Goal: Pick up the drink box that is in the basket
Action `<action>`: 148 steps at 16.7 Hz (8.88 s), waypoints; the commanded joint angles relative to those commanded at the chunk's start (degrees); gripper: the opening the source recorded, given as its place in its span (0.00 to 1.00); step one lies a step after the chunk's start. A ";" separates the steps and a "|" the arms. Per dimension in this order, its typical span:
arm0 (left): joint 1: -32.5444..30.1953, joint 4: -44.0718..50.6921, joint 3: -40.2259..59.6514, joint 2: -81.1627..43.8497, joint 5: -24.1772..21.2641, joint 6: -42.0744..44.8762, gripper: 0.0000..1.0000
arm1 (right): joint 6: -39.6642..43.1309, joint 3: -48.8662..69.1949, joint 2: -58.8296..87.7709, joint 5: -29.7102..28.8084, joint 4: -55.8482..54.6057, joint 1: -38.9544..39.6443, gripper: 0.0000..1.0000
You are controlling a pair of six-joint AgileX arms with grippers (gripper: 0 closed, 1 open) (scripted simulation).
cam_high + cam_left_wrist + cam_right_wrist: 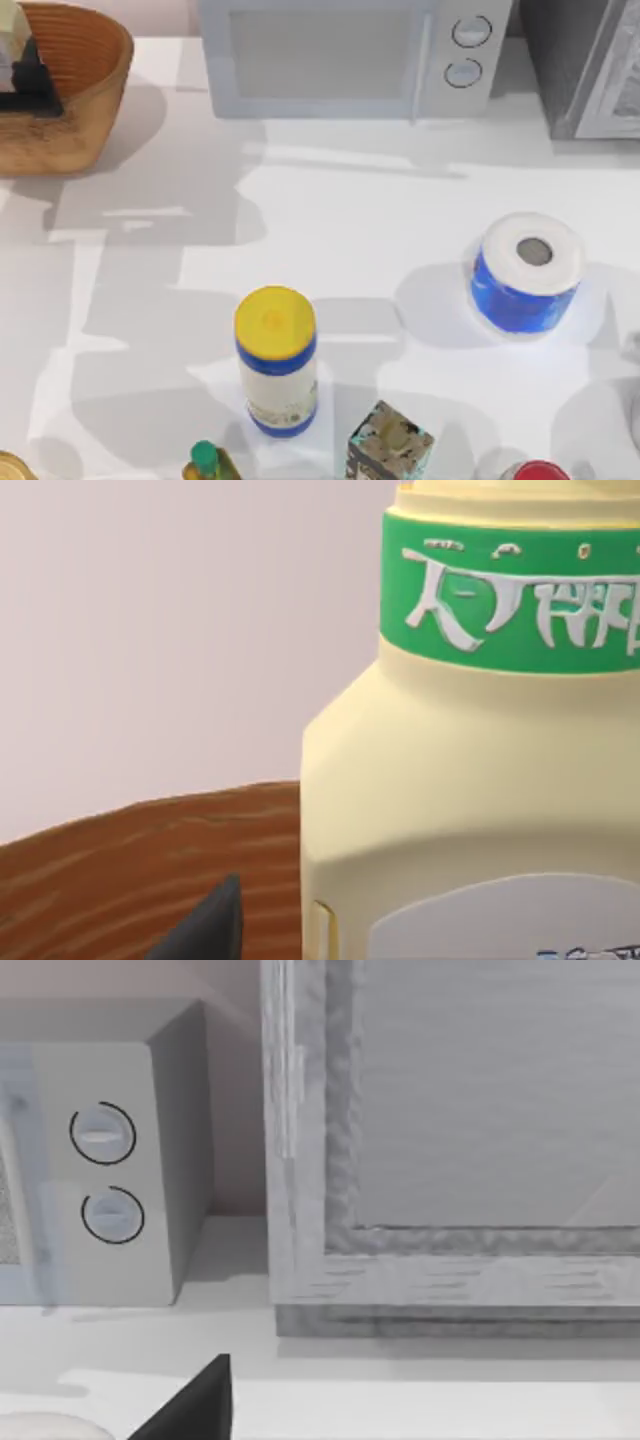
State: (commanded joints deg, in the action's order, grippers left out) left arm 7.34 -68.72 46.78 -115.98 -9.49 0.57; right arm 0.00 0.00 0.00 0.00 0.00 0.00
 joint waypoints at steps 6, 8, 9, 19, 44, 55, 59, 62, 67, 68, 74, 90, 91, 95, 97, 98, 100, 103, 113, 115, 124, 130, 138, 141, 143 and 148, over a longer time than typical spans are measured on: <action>-0.24 -0.14 0.08 0.79 0.22 0.33 1.00 | 0.00 0.00 0.00 0.00 0.00 0.00 1.00; -0.33 0.80 1.35 -0.47 0.32 0.08 1.00 | 0.00 0.00 0.00 0.00 0.00 0.00 1.00; -0.42 1.37 2.61 -1.28 0.40 0.01 1.00 | 0.00 0.00 0.00 0.00 0.00 0.00 1.00; -1.14 5.85 13.17 -7.30 1.04 -0.06 1.00 | 0.00 0.00 0.00 0.00 0.00 0.00 1.00; -0.81 6.75 13.45 -5.59 1.04 0.14 0.00 | 0.00 0.00 0.00 0.00 0.00 0.00 1.00; -0.89 32.75 24.92 8.85 1.34 0.23 0.00 | 0.00 0.00 0.00 0.00 0.00 0.00 1.00; -0.90 37.96 27.41 11.68 1.39 0.25 0.00 | 0.00 0.00 0.00 0.00 0.00 0.00 1.00; -0.90 37.99 27.42 11.70 1.39 0.25 0.00 | 0.00 0.00 0.00 0.00 0.00 0.00 1.00; -1.08 38.89 24.84 14.71 1.64 0.25 0.00 | 0.00 0.00 0.00 0.00 0.00 0.00 1.00; -1.23 39.57 23.27 16.92 1.79 0.19 0.00 | 0.00 0.00 0.00 0.00 0.00 0.00 1.00; -2.64 45.95 7.99 38.03 3.38 -0.16 0.00 | 0.00 0.00 0.00 0.00 0.00 0.00 1.00; -7.15 67.72 -44.45 113.45 9.23 -0.54 0.00 | 0.00 0.00 0.00 0.00 0.00 0.00 1.00; -7.26 68.27 -45.75 114.90 9.38 -0.54 0.00 | 0.00 0.00 0.00 0.00 0.00 0.00 1.00; -7.34 68.72 -46.78 115.98 9.49 -0.57 0.00 | 0.00 0.00 0.00 0.00 0.00 0.00 1.00; -7.19 68.63 -46.73 115.71 9.47 -0.46 0.00 | 0.00 0.00 0.00 0.00 0.00 0.00 1.00; -7.19 68.63 -46.73 115.71 9.47 -0.46 0.00 | 0.00 0.00 0.00 0.00 0.00 0.00 1.00; -8.09 68.14 -45.63 114.04 10.89 -0.59 0.00 | 0.00 0.00 0.00 0.00 0.00 0.00 1.00; -11.65 66.19 -41.27 107.40 16.47 -1.10 0.00 | 0.00 0.00 0.00 0.00 0.00 0.00 1.00; -35.94 52.77 -11.42 61.49 54.64 -4.46 0.00 | 0.00 0.00 0.00 0.00 0.00 0.00 1.00; -41.75 49.56 -4.28 50.37 63.78 -5.25 0.00 | 0.00 0.00 0.00 0.00 0.00 0.00 1.00; -64.32 37.12 23.44 6.54 99.29 -8.32 0.00 | 0.00 0.00 0.00 0.00 0.00 0.00 1.00; -70.76 33.59 31.33 -6.10 109.41 -9.20 0.00 | 0.00 0.00 0.00 0.00 0.00 0.00 1.00; -68.73 40.77 35.03 -9.98 101.22 -10.65 0.00 | 0.00 0.00 0.00 0.00 0.00 0.00 1.00; -66.70 35.73 29.14 -10.04 102.89 -15.99 0.00 | 0.00 0.00 0.00 0.00 0.00 0.00 1.00; -65.39 34.12 27.47 -10.16 104.07 -17.62 0.00 | 0.00 0.00 0.00 0.00 0.00 0.00 1.00; -65.36 34.08 27.44 -10.17 104.10 -17.66 0.15 | 0.00 0.00 0.00 0.00 0.00 0.00 1.00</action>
State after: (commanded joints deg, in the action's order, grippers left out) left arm -58.01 -34.64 74.22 -126.15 94.62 -17.09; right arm 0.00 0.00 0.00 0.00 0.00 0.00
